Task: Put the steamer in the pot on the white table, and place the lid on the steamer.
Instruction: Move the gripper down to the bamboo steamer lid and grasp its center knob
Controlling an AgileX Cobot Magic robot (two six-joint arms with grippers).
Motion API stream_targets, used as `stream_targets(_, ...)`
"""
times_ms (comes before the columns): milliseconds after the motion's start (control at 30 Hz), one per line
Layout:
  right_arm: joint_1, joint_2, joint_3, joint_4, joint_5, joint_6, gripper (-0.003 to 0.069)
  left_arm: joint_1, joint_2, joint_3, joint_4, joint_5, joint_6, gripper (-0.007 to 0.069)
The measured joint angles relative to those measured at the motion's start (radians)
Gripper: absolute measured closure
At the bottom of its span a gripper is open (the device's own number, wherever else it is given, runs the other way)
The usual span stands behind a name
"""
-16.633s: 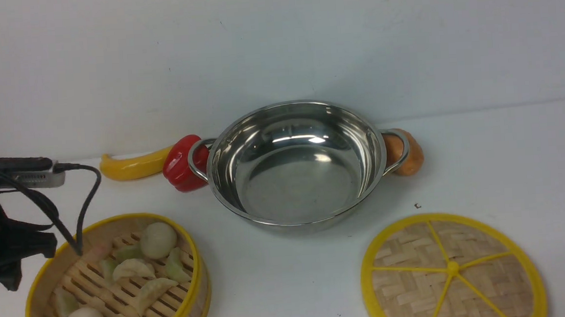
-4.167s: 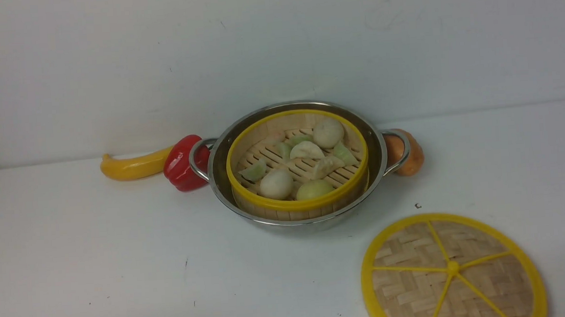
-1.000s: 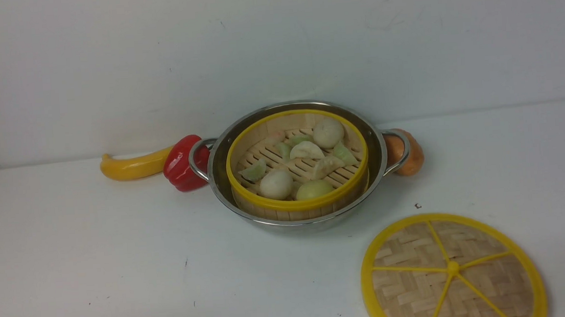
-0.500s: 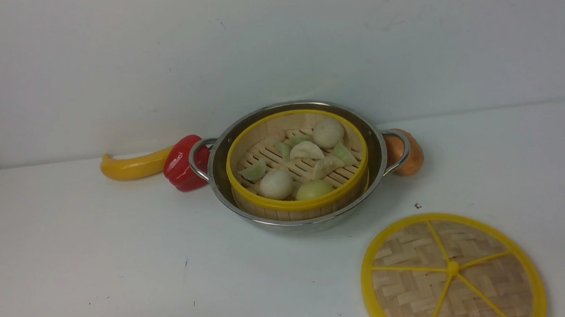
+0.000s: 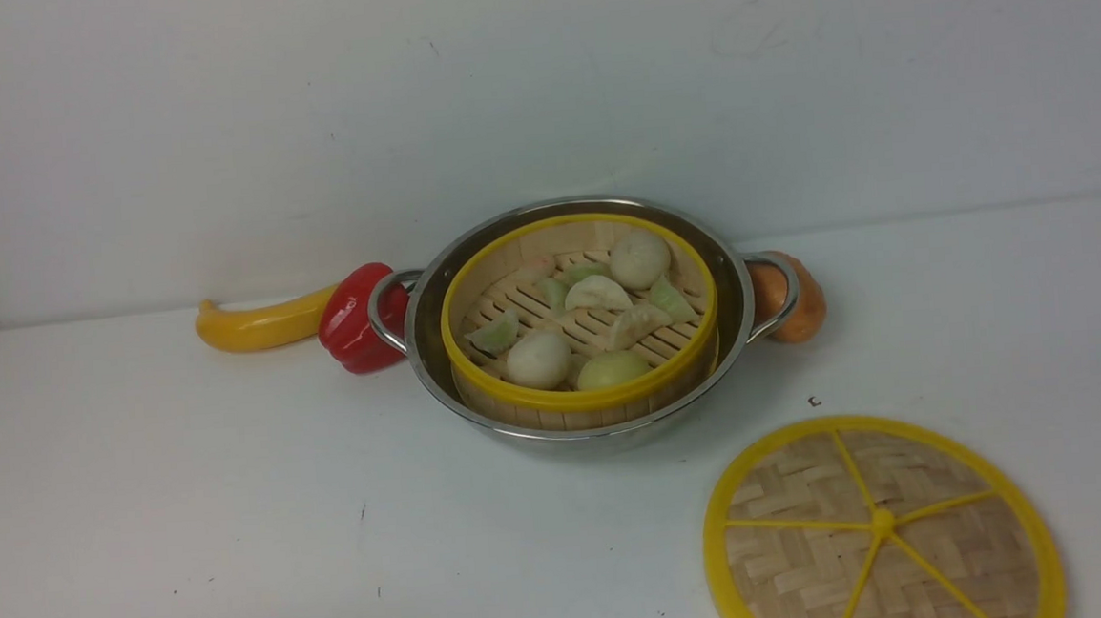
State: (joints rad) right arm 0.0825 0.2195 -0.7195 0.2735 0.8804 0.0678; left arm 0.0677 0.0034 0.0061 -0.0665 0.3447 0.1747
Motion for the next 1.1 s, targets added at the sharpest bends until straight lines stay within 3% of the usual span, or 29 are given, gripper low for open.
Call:
stream_targets(67,0.000,0.040,0.000,0.023,0.049,-0.057,0.0414,0.000,0.000,0.000,0.000,0.000,0.000,0.0384)
stream_targets(233,0.000,0.328,0.000,0.150,0.214,-0.371,0.0414,0.000,0.000,0.000,0.000,0.000,0.000,0.0384)
stream_targets(500,0.022,0.763,-0.069,0.228,0.219,-0.601,0.0365,0.000,0.000,0.000,0.000,0.000,0.000,0.0384)
stream_targets(733,0.158,0.988,-0.211,0.144,0.169,-0.606,0.0290,0.000,0.000,0.000,0.000,0.000,0.000,0.0384)
stream_targets(900,0.281,1.181,-0.350,-0.047,0.186,-0.435,0.0281,0.000,0.000,0.000,0.000,0.000,0.000,0.0384)
stream_targets(1100,0.328,1.324,-0.421,-0.174,0.219,-0.303,0.0305,0.000,0.000,0.000,0.000,0.000,0.000,0.0384)
